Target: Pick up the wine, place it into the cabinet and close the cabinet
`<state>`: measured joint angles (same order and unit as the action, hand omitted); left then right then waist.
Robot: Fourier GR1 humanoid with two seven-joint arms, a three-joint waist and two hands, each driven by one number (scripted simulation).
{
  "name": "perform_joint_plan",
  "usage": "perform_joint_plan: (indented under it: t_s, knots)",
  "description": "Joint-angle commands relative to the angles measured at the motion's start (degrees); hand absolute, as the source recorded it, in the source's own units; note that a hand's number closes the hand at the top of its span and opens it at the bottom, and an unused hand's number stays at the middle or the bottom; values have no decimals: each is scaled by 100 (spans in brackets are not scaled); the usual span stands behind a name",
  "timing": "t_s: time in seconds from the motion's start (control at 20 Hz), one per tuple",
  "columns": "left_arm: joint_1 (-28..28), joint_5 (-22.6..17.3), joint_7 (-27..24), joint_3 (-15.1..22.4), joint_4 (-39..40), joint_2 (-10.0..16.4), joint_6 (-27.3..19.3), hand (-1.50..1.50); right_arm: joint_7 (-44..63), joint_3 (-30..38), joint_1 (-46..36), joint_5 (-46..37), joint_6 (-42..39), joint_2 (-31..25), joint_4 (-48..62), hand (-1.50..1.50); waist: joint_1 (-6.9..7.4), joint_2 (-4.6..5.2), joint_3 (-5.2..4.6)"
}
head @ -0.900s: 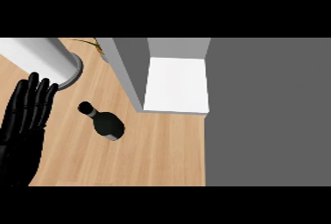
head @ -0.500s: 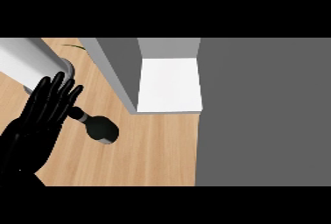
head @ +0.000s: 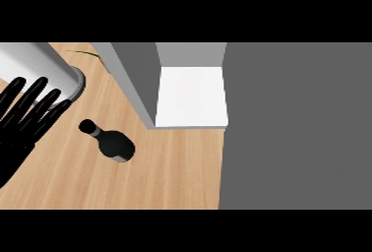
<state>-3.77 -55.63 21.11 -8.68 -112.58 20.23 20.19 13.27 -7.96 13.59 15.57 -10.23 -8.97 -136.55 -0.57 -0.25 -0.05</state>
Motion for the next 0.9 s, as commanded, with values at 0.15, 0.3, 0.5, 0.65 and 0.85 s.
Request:
perform_joint_plan:
  t_s: [0.15,0.3,0.5,0.65,0.85]
  knots:
    - [-65,-1568,977,-775,-231,741,-300,-150,594,142,389,432,98,-118,-962,-150,38,8,6]
    - [-19,-1973,1157,-1096,-494,948,-542,-150,1128,-354,465,194,422,-17,-1547,-150,42,-11,2]
    - [-250,-2202,1344,-1369,-253,1218,-687,-150,1441,-217,342,346,500,-191,-1852,-150,-2,-6,-1]
    - [-177,-2301,1415,-1484,-322,1220,-647,-150,1217,-419,581,159,506,-71,-1854,-150,-26,-11,2]
    - [20,-2321,1519,-1555,-390,1168,-577,-150,1328,-401,574,255,519,-135,-1860,-150,5,-9,1]
